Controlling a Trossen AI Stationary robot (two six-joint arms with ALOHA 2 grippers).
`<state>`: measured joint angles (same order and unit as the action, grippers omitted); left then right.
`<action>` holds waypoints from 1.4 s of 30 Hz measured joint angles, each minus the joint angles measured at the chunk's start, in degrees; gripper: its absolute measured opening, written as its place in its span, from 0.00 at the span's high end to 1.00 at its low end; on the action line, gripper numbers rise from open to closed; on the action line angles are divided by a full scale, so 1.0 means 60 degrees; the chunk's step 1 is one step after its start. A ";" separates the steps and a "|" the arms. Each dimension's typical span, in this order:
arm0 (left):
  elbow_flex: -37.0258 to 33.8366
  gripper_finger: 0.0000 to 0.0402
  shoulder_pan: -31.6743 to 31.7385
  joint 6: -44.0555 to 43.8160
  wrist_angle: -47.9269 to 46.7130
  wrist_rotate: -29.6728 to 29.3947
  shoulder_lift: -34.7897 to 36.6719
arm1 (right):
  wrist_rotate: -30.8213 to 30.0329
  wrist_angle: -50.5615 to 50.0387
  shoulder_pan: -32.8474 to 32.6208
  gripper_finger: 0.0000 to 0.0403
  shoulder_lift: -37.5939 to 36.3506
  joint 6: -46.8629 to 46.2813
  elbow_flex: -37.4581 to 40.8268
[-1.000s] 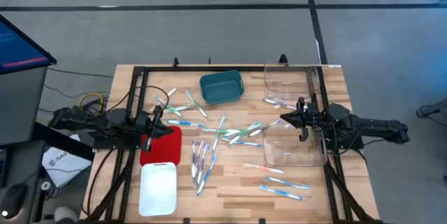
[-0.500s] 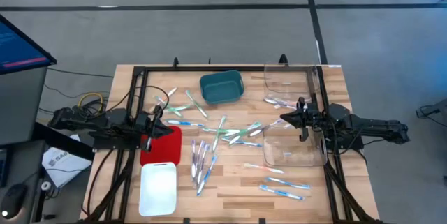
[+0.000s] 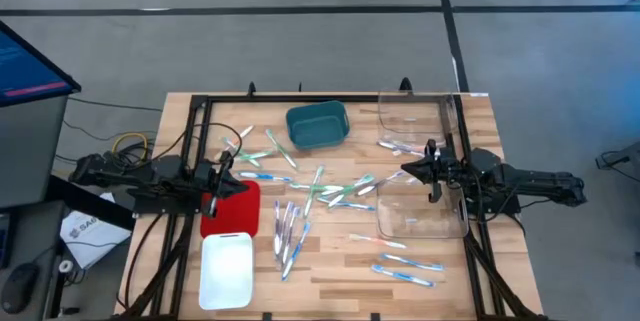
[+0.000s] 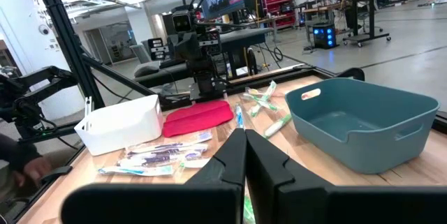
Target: Pick & Place Toothbrushes
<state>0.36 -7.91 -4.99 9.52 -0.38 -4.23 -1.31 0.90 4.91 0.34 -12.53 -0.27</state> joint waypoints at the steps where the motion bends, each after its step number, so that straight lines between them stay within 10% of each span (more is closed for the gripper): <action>1: 0.0003 1.00 0.0000 0.0000 0.0000 0.0000 0.0000 | -0.0001 0.0001 0.0002 1.00 -0.0002 0.0002 -0.0002; 42: 0.0004 1.00 0.0001 0.0000 0.0000 0.0000 -0.0004 | 0.0000 -0.0001 0.0001 1.00 0.0000 0.0001 -0.0002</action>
<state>0.38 -7.90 -4.99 9.52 -0.38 -4.25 -1.31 0.89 4.92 0.34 -12.53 -0.28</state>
